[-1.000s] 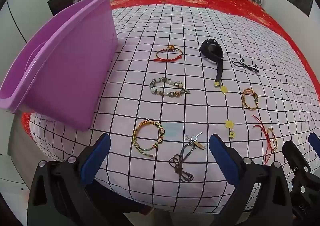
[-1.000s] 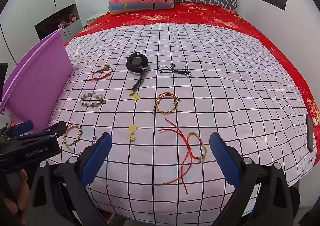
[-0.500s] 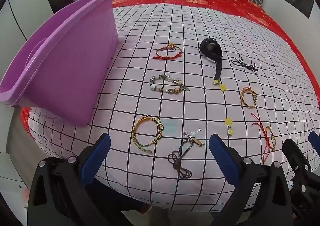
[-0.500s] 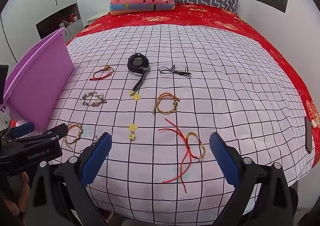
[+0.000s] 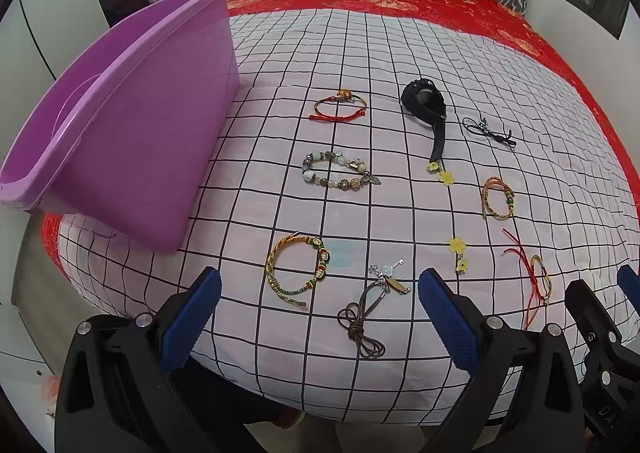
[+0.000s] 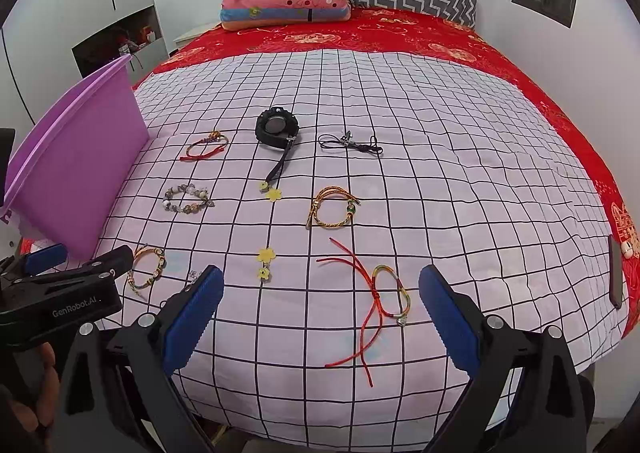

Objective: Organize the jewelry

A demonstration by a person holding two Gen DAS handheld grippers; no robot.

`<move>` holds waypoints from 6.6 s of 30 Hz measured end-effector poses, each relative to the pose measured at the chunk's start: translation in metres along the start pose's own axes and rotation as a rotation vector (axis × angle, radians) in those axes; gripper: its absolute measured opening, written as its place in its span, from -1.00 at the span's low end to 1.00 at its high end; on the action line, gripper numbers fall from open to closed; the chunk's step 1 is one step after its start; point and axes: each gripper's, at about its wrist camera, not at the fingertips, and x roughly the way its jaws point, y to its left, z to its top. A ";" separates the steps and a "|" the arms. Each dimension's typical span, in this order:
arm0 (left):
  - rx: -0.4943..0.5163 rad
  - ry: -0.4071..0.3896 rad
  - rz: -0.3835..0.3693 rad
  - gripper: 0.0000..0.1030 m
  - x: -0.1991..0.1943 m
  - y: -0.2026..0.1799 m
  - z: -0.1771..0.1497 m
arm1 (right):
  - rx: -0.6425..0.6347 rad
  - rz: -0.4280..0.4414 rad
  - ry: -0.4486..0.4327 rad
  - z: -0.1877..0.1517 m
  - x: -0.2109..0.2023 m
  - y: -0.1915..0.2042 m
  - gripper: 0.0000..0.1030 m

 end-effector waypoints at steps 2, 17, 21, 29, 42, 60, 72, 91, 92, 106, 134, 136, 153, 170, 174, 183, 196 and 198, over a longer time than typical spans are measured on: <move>0.001 0.001 0.000 0.88 0.000 0.000 0.000 | 0.001 0.001 0.001 0.000 0.000 0.000 0.82; -0.008 -0.003 0.001 0.88 -0.001 0.003 0.003 | 0.001 0.003 0.002 0.000 0.001 0.000 0.82; -0.008 -0.003 0.001 0.88 -0.001 0.003 0.003 | 0.001 0.004 0.002 0.000 0.001 0.000 0.82; -0.004 -0.002 0.002 0.88 -0.001 0.003 0.003 | 0.001 0.006 0.002 0.000 0.001 0.000 0.82; -0.004 -0.005 0.003 0.88 -0.002 0.003 0.003 | -0.003 0.008 -0.001 0.002 0.000 0.002 0.82; -0.005 -0.004 0.006 0.88 -0.002 0.003 0.003 | -0.002 0.006 -0.008 0.001 0.001 -0.001 0.82; -0.016 0.000 -0.030 0.88 0.006 0.006 -0.008 | 0.020 0.025 0.007 -0.012 0.005 -0.010 0.82; 0.015 0.094 -0.030 0.88 0.063 0.009 -0.058 | 0.056 0.008 0.108 -0.060 0.052 -0.040 0.82; 0.020 0.103 -0.032 0.88 0.066 0.006 -0.060 | 0.061 0.001 0.113 -0.061 0.055 -0.042 0.82; -0.013 0.133 -0.043 0.88 0.091 -0.005 -0.068 | 0.078 -0.072 0.169 -0.061 0.101 -0.068 0.81; 0.045 0.030 -0.025 -0.77 0.080 -0.024 -0.071 | -0.034 -0.009 0.164 -0.053 0.112 -0.052 -0.79; 0.046 0.032 -0.034 -0.78 0.080 -0.023 -0.070 | -0.018 0.005 0.166 -0.053 0.110 -0.055 -0.92; 0.037 -0.039 -0.169 -0.78 0.027 0.000 -0.033 | 0.051 0.135 0.073 -0.021 0.055 -0.050 -0.92; -0.036 -0.304 -0.185 -0.78 -0.071 0.086 0.074 | -0.100 0.372 -0.130 0.103 -0.004 0.076 -0.92; -0.073 -0.335 -0.121 -0.78 -0.078 0.127 0.095 | -0.158 0.436 -0.160 0.129 -0.005 0.120 -0.92; -0.163 -0.320 0.009 -0.77 -0.063 0.204 0.118 | -0.252 0.582 -0.136 0.163 0.004 0.225 -0.92; -0.261 -0.181 0.072 -0.74 -0.006 0.260 0.115 | -0.374 0.586 0.012 0.167 0.048 0.326 -0.92; -0.267 -0.166 0.081 -0.74 0.000 0.263 0.113 | -0.381 0.575 0.021 0.168 0.053 0.331 -0.92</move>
